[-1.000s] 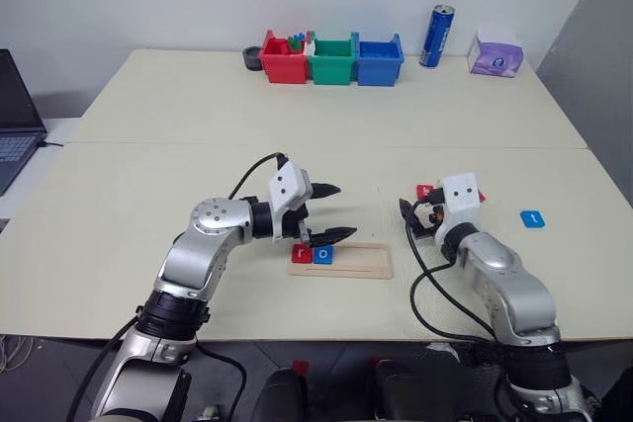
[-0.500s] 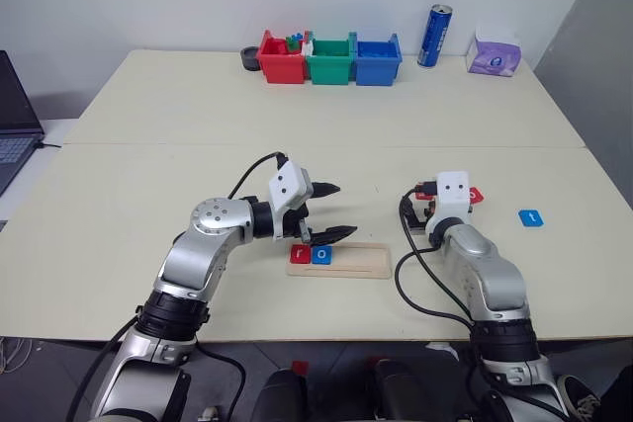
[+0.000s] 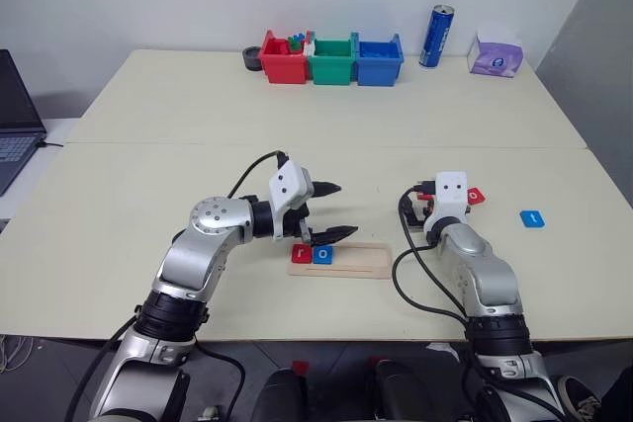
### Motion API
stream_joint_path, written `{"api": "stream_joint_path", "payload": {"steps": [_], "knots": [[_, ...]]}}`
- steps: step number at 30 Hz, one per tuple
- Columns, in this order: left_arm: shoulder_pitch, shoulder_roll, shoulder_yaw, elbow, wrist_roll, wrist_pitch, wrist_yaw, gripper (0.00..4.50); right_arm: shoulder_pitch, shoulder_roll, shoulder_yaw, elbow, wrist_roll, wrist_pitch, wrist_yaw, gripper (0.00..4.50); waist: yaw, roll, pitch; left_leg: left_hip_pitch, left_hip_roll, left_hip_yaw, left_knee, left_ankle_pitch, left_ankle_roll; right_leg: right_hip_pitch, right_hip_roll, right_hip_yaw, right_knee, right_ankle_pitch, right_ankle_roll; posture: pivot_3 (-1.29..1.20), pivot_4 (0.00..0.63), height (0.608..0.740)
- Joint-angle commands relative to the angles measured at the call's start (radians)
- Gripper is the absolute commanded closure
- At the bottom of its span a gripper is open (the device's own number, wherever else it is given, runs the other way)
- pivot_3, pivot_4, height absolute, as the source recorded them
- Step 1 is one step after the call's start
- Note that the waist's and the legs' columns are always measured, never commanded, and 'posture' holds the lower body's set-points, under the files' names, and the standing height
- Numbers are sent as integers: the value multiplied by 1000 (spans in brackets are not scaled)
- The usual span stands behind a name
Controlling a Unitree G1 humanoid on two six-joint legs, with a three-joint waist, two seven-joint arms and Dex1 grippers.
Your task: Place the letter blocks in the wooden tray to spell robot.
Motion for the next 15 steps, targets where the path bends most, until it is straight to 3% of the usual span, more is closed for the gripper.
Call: {"api": "stream_joint_path", "payload": {"steps": [1,4,11,15], "knots": [[-14,0,3,-33,-13,-5,8,62,-19,6,-31,31,-11,-18,-25,0,0,0,0,0,0,0,0,0,0,0,0,0,0,0,0,0,150,740],[-10,1,4,-37,-14,-5,8,0,-22,10,-38,39,-8,-24,-28,629,0,0,0,0,0,0,0,0,0,0,0,0,0,0,0,0,150,740],[-4,3,6,-44,-17,1,8,0,-10,4,-40,34,-6,-25,-13,3044,-1,0,0,0,0,0,0,0,0,0,0,0,0,0,0,0,150,740],[-4,2,5,-42,-13,-1,11,0,17,-18,-25,-27,-5,9,19,3038,0,0,0,0,0,0,0,0,0,0,0,0,0,0,0,0,150,740]]}}
